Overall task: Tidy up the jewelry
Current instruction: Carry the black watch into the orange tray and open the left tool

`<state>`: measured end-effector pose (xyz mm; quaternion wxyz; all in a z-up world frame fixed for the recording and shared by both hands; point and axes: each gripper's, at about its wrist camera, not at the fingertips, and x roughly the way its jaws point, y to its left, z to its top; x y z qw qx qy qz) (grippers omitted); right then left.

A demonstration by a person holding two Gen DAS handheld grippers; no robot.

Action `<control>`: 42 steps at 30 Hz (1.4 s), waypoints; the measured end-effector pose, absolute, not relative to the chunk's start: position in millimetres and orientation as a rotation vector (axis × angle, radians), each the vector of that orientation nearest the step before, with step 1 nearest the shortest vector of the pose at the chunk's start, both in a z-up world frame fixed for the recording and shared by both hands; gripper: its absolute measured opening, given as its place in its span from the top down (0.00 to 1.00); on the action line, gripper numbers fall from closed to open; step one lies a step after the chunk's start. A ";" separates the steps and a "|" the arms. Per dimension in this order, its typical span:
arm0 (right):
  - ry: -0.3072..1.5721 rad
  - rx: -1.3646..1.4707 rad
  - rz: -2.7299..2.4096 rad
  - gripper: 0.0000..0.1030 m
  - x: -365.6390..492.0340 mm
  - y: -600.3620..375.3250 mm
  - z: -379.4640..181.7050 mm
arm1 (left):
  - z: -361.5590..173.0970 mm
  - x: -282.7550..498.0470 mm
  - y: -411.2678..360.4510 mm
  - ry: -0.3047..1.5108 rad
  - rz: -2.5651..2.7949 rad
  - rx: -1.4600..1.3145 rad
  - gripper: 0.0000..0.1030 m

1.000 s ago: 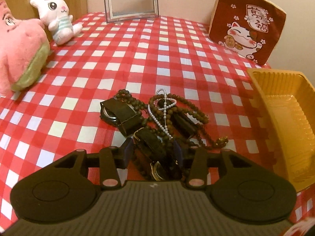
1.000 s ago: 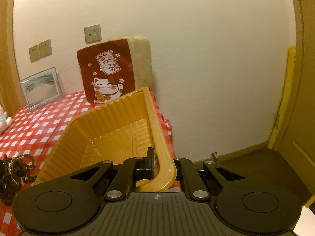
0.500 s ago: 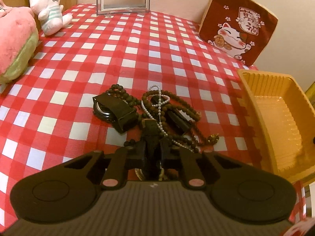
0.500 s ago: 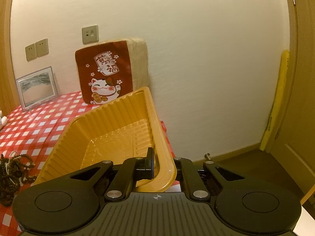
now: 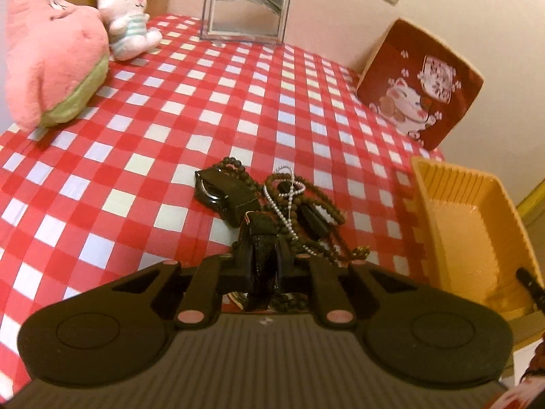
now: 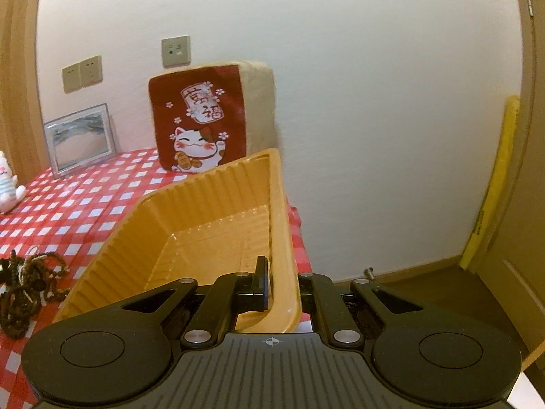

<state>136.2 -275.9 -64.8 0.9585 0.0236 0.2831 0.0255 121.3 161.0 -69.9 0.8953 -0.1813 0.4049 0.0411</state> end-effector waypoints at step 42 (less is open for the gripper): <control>0.561 0.030 0.124 0.96 135.5 -275.7 -67.4 | -88.5 176.3 -53.5 0.949 -0.464 -0.270 0.89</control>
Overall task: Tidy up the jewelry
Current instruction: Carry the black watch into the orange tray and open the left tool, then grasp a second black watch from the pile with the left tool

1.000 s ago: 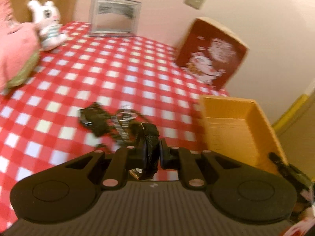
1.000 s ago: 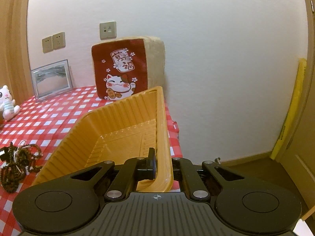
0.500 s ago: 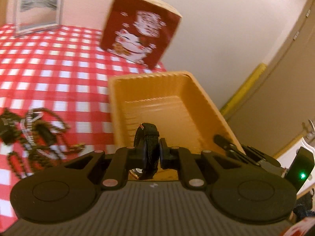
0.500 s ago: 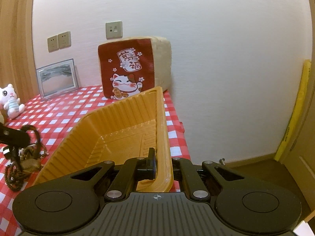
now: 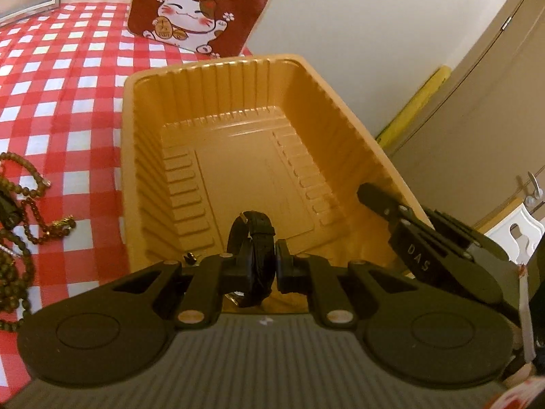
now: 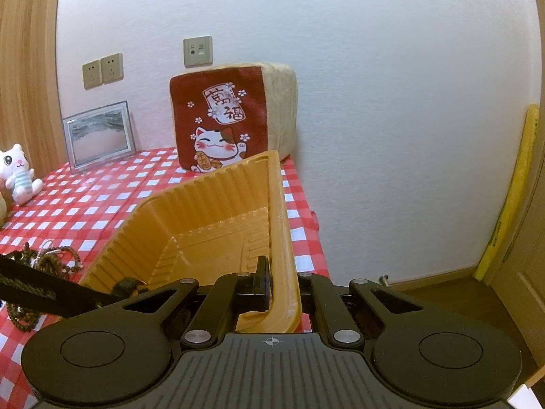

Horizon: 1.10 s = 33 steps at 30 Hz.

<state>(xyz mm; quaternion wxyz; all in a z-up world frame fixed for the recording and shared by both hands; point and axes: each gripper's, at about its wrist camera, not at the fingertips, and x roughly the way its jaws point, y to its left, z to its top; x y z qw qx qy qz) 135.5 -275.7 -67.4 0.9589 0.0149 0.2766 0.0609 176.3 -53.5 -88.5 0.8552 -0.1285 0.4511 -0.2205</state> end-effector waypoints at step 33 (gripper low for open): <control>0.574 0.015 0.089 0.96 140.3 -271.4 -69.5 | -43.6 131.8 59.1 0.807 -0.172 -0.233 0.62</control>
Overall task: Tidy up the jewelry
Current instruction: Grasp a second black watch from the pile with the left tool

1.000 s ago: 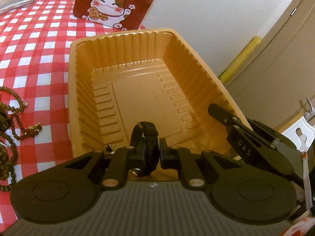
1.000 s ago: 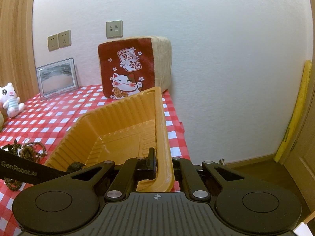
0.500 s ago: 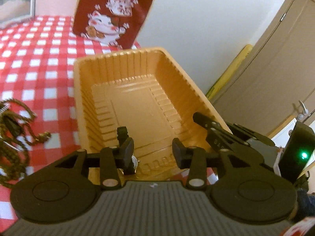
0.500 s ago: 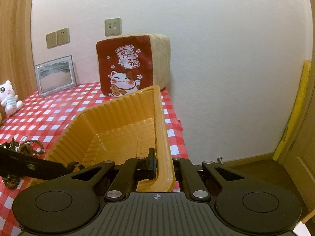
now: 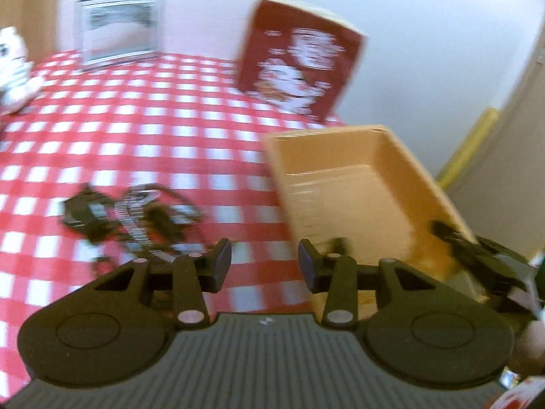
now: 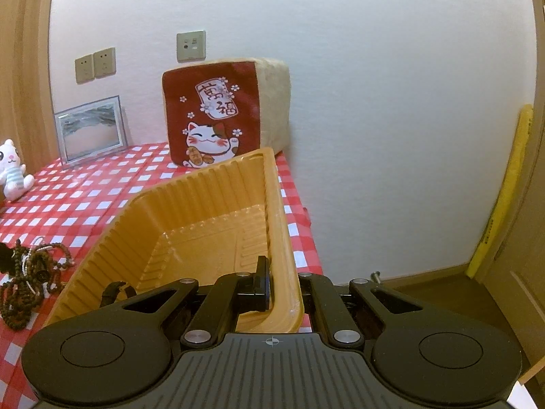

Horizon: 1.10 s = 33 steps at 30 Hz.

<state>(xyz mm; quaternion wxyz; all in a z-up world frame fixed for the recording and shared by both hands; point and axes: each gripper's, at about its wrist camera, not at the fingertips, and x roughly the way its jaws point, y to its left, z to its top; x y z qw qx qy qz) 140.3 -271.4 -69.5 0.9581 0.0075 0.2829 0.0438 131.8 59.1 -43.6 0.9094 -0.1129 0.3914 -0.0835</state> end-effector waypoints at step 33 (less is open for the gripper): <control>0.564 -0.009 -0.009 0.95 139.8 -261.3 -66.3 | -113.1 173.3 179.4 0.868 0.247 -0.163 0.67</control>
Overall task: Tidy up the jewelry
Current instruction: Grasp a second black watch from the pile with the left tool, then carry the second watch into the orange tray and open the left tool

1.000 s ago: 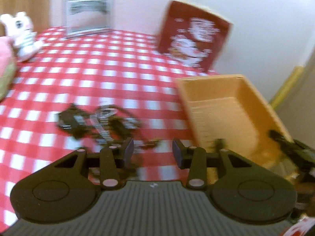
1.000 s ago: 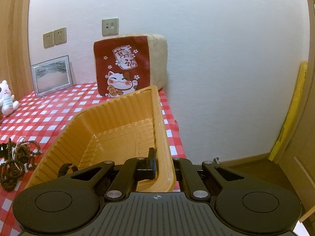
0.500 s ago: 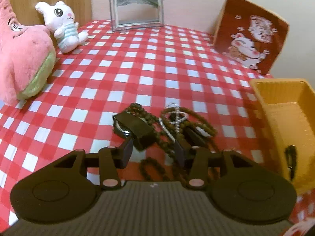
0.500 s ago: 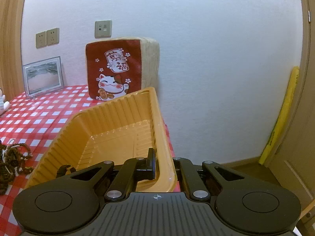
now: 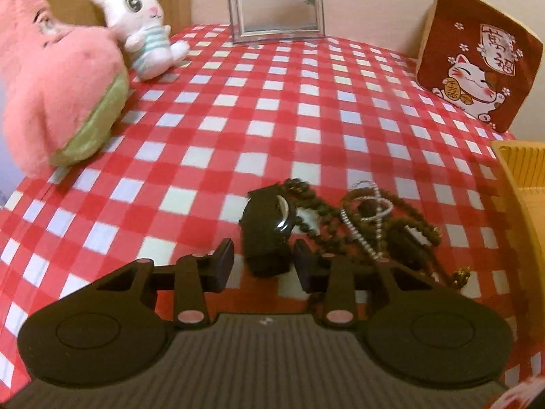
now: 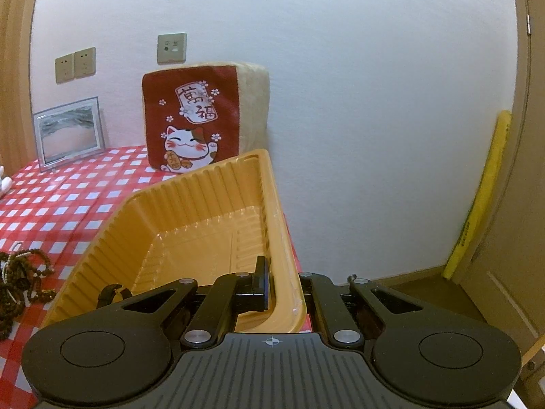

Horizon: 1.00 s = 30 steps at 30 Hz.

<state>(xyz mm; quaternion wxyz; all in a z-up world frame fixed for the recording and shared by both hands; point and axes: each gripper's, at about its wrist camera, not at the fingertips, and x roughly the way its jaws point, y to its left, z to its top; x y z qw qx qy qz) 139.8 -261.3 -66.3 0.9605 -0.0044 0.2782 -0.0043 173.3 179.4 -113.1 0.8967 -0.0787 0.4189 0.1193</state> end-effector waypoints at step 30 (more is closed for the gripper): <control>0.568 -0.006 0.004 0.96 137.7 -260.5 -66.1 | -55.0 147.4 156.3 0.783 0.068 -0.189 0.82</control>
